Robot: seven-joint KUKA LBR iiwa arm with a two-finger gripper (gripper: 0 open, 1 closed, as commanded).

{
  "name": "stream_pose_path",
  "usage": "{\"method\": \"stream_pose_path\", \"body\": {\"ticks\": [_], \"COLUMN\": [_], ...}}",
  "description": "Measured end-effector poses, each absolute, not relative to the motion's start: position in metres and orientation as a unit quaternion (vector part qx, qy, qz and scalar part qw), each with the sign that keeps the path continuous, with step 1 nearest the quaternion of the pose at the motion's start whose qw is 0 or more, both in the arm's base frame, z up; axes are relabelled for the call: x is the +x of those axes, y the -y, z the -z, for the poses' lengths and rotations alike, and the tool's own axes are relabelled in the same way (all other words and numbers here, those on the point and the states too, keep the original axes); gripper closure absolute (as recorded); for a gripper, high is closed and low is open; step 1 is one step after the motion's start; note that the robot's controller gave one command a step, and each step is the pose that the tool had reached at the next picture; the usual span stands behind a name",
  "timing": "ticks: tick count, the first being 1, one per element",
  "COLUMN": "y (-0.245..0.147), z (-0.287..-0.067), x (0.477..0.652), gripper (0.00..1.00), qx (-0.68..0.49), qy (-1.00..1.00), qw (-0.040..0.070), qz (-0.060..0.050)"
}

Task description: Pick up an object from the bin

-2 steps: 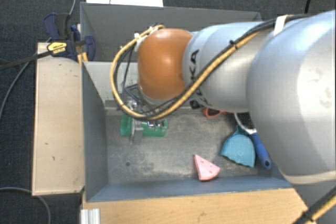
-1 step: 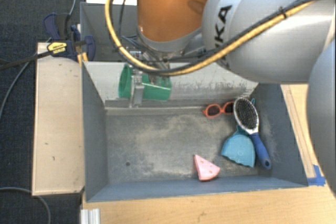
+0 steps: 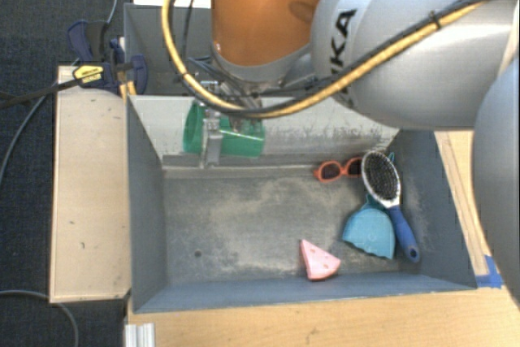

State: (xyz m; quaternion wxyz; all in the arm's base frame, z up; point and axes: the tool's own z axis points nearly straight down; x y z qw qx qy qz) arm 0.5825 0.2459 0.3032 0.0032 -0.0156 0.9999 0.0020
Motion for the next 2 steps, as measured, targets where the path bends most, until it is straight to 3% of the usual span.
{"method": "stream_pose_path", "body": {"ticks": [1, 2], "y": [-0.2456, -0.2433], "z": [-0.3001, -0.3070], "x": [0.5827, 0.5817], "gripper": [1.00, 1.00], "qx": [-0.013, -0.015], "qy": [-1.000, -1.000], "qw": [0.005, -0.003], "qz": [-0.002, 0.000]}}
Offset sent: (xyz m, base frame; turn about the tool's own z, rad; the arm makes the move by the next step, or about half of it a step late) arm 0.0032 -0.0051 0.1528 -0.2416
